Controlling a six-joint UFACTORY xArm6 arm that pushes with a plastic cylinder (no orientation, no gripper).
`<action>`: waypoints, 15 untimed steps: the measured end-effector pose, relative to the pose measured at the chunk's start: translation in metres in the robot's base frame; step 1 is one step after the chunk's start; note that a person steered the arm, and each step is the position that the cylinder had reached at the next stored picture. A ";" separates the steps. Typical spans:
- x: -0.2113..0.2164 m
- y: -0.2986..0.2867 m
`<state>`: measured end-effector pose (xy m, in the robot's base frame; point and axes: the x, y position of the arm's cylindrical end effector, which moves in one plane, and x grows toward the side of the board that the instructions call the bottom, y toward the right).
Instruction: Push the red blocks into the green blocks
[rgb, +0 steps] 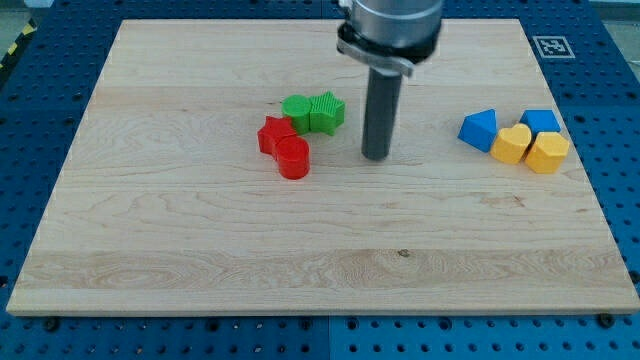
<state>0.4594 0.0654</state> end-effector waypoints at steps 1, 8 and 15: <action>0.038 0.005; 0.016 -0.046; -0.006 -0.148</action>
<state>0.4537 -0.0824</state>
